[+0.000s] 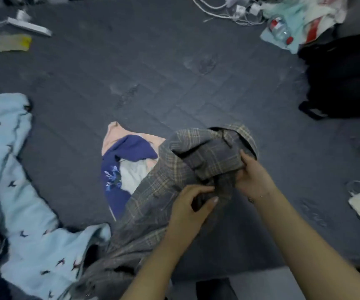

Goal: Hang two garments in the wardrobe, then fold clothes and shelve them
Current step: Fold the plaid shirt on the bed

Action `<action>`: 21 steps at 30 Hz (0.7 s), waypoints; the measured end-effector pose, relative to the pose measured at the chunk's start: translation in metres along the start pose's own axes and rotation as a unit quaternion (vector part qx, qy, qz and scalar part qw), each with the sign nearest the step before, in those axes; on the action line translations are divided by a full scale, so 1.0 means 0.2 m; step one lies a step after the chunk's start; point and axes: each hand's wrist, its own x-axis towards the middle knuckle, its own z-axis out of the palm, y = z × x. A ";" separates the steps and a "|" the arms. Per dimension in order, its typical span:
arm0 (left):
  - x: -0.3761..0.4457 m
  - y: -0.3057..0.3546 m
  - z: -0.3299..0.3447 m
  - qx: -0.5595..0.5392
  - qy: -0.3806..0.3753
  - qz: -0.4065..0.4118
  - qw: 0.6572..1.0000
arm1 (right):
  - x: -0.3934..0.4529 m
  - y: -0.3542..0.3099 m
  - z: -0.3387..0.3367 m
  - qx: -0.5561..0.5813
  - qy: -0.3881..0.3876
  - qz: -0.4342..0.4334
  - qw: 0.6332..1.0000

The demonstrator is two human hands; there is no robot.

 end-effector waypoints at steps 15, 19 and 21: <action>0.73 -0.52 0.79 0.262 -0.025 -0.193 0.945 | 0.39 0.45 -1.15 -0.201 0.156 0.111 0.961; 0.81 -0.61 0.79 0.242 0.023 -0.186 0.952 | 0.48 0.52 -1.08 -0.197 0.153 0.025 0.968; 0.85 -0.61 0.68 0.105 0.088 -0.211 0.968 | 0.51 0.53 -1.05 -0.186 0.183 -0.010 0.965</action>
